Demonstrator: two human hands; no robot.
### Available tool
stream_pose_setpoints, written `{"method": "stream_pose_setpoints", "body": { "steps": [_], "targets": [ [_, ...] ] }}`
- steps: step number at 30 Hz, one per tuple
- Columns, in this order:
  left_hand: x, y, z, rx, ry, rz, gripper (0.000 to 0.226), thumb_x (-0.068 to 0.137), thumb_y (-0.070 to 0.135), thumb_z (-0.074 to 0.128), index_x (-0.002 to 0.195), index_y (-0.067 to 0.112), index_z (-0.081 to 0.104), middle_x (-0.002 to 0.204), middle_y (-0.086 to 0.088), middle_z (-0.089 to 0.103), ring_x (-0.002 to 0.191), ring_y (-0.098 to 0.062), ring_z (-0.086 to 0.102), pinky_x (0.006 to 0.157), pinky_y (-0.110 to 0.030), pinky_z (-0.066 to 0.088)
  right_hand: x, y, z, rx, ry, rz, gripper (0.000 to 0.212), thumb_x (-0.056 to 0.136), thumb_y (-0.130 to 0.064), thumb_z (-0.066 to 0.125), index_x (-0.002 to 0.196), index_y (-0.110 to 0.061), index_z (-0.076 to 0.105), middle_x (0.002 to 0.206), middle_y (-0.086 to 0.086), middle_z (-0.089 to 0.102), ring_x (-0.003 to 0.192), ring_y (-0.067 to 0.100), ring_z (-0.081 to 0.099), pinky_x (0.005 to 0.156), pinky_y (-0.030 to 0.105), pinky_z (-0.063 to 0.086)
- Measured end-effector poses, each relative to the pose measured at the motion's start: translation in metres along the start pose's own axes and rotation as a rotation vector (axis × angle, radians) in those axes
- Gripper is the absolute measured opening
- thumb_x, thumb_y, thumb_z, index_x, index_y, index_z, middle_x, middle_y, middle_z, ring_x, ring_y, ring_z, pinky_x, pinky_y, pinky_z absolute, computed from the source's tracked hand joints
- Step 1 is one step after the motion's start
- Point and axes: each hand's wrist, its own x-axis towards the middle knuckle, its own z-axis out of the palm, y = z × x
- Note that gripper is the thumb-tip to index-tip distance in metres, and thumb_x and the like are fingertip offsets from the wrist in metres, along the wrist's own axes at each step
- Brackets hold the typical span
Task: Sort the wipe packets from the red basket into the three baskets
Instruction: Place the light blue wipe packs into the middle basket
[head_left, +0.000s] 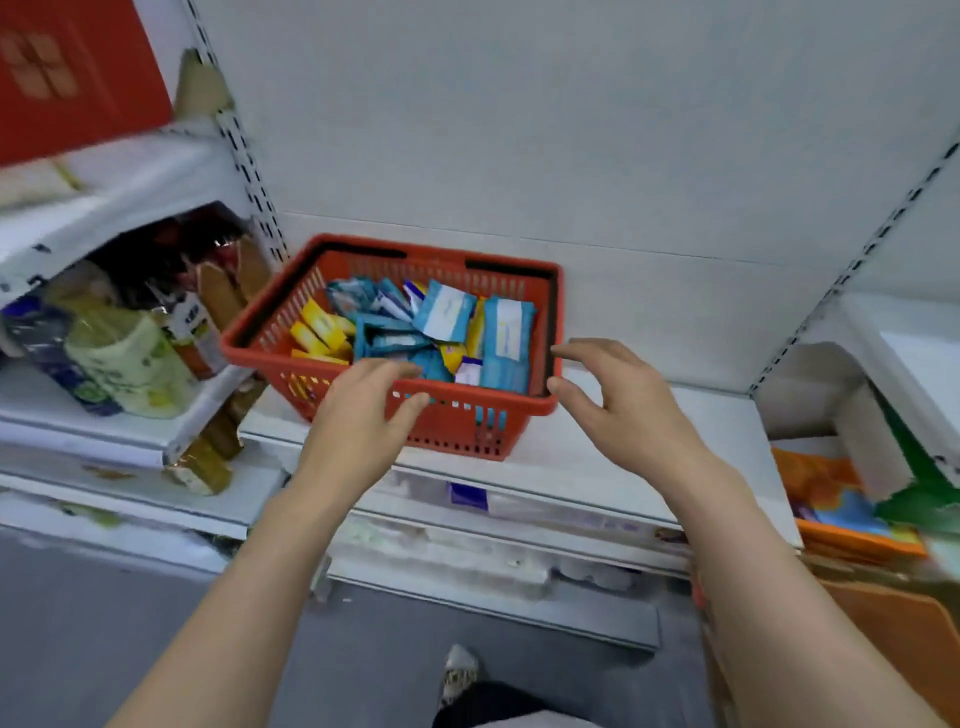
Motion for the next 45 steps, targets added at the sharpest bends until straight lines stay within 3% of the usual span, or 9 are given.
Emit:
{"method": "stream_pose_setpoints", "body": {
  "steps": [6,15,19,21,26,30,37,42,45],
  "targets": [
    [0.092,-0.061,-0.008,-0.026,-0.045,-0.074,0.033,0.094,0.030,0.065,0.123,0.015,0.066,0.123,-0.004,0.063,0.119,-0.022,0.055,0.098,-0.032,0.040,0.116,-0.023,0.044,0.037,-0.104,0.072,0.038,0.095,-0.037,0.061,0.130,-0.022,0.061,0.131,0.000,0.060,0.119,0.016,0.056,0.098,0.024,0.040],
    [0.184,-0.115,0.022,-0.151,-0.297,0.001,0.038,0.091,0.042,0.066,0.123,0.022,0.065,0.125,0.000,0.064,0.119,-0.019,0.056,0.095,-0.031,0.041,0.238,-0.033,0.149,0.061,-0.227,0.660,0.070,0.078,-0.049,0.077,0.125,-0.004,0.050,0.123,0.010,0.063,0.113,0.030,0.060,0.076,0.030,0.040],
    [0.215,-0.134,0.032,-0.208,-0.475,-0.033,0.034,0.093,0.044,0.062,0.119,0.022,0.066,0.124,0.005,0.065,0.117,-0.016,0.057,0.094,-0.033,0.044,0.238,-0.012,0.158,0.261,-0.077,0.780,0.017,0.075,-0.024,0.083,0.083,-0.014,0.072,0.096,0.009,0.074,0.091,0.026,0.069,0.081,0.038,0.055],
    [0.226,-0.143,0.039,-0.194,-0.563,-0.068,0.034,0.094,0.048,0.058,0.115,0.024,0.068,0.120,0.006,0.065,0.114,-0.015,0.057,0.091,-0.034,0.045,0.234,-0.005,0.153,0.365,0.009,0.827,0.020,0.082,-0.023,0.077,0.065,-0.016,0.067,0.084,0.008,0.072,0.080,0.024,0.066,0.080,0.040,0.055],
    [0.235,-0.147,0.052,-0.073,-0.741,-0.088,0.051,0.094,0.065,0.043,0.127,0.031,0.063,0.134,0.005,0.060,0.120,-0.018,0.055,0.093,-0.035,0.046,0.243,-0.028,0.172,0.272,-0.190,0.899,0.055,0.077,-0.060,0.072,0.096,-0.009,0.063,0.089,0.004,0.065,0.084,0.023,0.063,0.069,0.034,0.051],
    [0.232,-0.143,0.040,-0.014,-0.820,-0.097,0.056,0.098,0.063,0.033,0.139,0.031,0.054,0.148,0.002,0.049,0.134,-0.022,0.044,0.099,-0.032,0.037,0.242,-0.031,0.178,0.303,-0.068,0.819,0.053,0.072,-0.040,0.085,0.109,-0.014,0.059,0.103,-0.003,0.067,0.093,0.018,0.066,0.080,0.036,0.055],
    [0.250,-0.156,0.051,-0.123,-0.866,-0.035,0.027,0.098,0.028,0.060,0.125,0.028,0.064,0.104,0.007,0.068,0.094,-0.009,0.064,0.082,-0.027,0.052,0.229,-0.014,0.154,0.678,-0.053,0.802,0.032,0.091,-0.032,0.070,0.116,-0.012,0.067,0.106,0.003,0.073,0.091,0.016,0.070,0.075,0.028,0.056],
    [0.247,-0.169,0.066,0.196,-0.882,0.011,0.067,0.082,0.058,0.069,0.142,0.047,0.042,0.155,0.000,0.033,0.143,-0.032,0.028,0.116,-0.051,0.027,0.221,-0.019,0.158,0.720,-0.151,0.808,0.027,0.093,-0.038,0.065,0.105,-0.015,0.069,0.097,0.001,0.075,0.088,0.018,0.071,0.075,0.029,0.055],
    [0.245,-0.166,0.059,0.155,-0.940,-0.045,0.086,0.074,0.060,0.076,0.148,0.045,0.034,0.161,0.000,0.023,0.146,-0.028,0.025,0.117,-0.049,0.028,0.215,-0.019,0.160,0.788,-0.157,0.805,0.024,0.092,-0.033,0.069,0.105,-0.013,0.070,0.095,0.002,0.076,0.085,0.017,0.073,0.074,0.029,0.057]
  ]
}}
